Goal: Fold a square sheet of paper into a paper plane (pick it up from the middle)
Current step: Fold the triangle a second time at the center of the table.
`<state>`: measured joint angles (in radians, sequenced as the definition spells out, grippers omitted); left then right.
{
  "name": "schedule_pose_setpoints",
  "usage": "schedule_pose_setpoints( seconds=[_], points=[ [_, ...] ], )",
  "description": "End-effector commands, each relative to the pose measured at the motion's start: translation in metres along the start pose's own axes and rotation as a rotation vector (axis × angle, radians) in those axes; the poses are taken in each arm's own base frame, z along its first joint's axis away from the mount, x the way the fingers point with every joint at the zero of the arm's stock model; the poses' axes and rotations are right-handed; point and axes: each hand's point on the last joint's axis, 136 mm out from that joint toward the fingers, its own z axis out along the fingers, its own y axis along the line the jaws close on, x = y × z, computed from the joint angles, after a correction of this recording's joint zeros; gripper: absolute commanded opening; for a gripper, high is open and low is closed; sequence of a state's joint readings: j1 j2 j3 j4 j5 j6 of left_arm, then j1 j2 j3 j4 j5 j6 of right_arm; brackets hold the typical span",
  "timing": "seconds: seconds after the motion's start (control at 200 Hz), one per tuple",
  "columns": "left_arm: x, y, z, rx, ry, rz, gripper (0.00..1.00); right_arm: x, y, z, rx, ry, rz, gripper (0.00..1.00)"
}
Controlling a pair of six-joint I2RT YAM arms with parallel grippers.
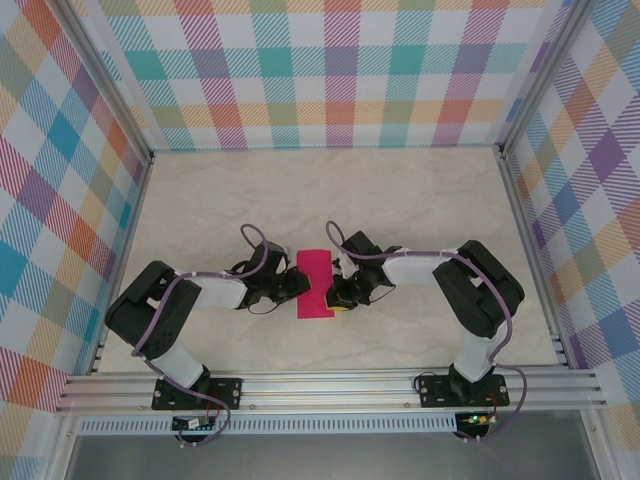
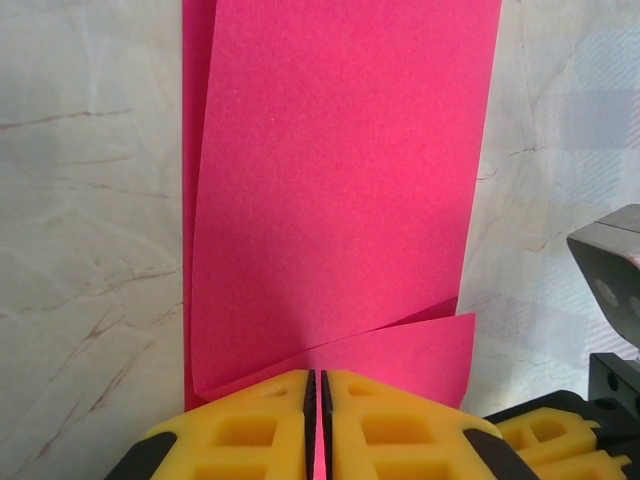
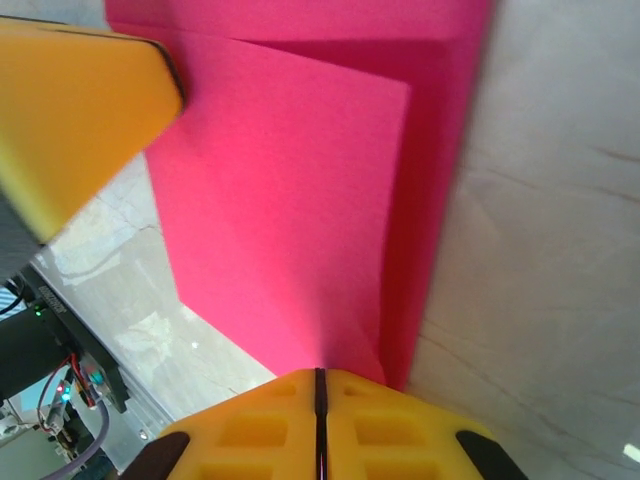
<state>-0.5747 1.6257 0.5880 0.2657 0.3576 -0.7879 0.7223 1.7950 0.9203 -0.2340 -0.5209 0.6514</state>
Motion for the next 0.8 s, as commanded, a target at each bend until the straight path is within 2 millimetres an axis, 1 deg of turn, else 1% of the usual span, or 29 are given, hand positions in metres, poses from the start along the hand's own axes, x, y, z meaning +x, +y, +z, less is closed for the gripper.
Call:
schedule_pose_setpoints(
  seconds=[0.0, 0.09, 0.175, 0.255, 0.32, 0.375, 0.48, 0.535, 0.64, 0.71, 0.795],
  points=[
    [0.01, 0.019, 0.004, -0.08, 0.018, 0.001, 0.13, -0.005, 0.026, -0.003, -0.037, 0.007, -0.04, 0.09],
    [0.01, 0.019, 0.004, -0.083, 0.021, 0.004, 0.13, -0.012, 0.029, 0.0, -0.027, 0.004, -0.04, 0.1],
    [0.011, 0.021, 0.004, -0.087, 0.021, 0.001, 0.13, -0.019, 0.021, 0.005, 0.015, -0.002, -0.021, 0.11],
    [0.012, 0.022, 0.004, -0.089, 0.021, 0.002, 0.13, -0.019, 0.017, 0.012, 0.016, 0.011, -0.013, 0.11],
    [0.012, 0.023, 0.004, -0.091, 0.02, 0.0, 0.13, -0.014, 0.014, 0.018, 0.012, 0.04, -0.003, 0.12],
    [0.012, 0.023, 0.004, -0.093, 0.022, -0.001, 0.13, -0.01, 0.004, 0.022, 0.043, 0.055, 0.011, 0.12],
    [0.012, 0.027, 0.002, -0.113, 0.019, -0.005, 0.12, 0.0, -0.015, 0.022, 0.105, 0.065, 0.028, 0.12],
    [0.012, 0.03, 0.002, -0.127, 0.016, -0.008, 0.12, 0.005, -0.021, 0.019, 0.124, 0.066, 0.032, 0.13],
    [0.013, 0.034, 0.001, -0.147, 0.012, -0.012, 0.11, 0.017, -0.025, 0.016, 0.114, 0.072, 0.034, 0.15],
    [0.012, 0.036, 0.001, -0.16, 0.011, -0.011, 0.11, 0.023, -0.022, 0.012, 0.089, 0.07, 0.032, 0.16],
    [0.013, 0.039, 0.002, -0.17, 0.015, -0.012, 0.11, 0.03, -0.023, 0.007, 0.082, 0.072, 0.04, 0.17]
  ],
)
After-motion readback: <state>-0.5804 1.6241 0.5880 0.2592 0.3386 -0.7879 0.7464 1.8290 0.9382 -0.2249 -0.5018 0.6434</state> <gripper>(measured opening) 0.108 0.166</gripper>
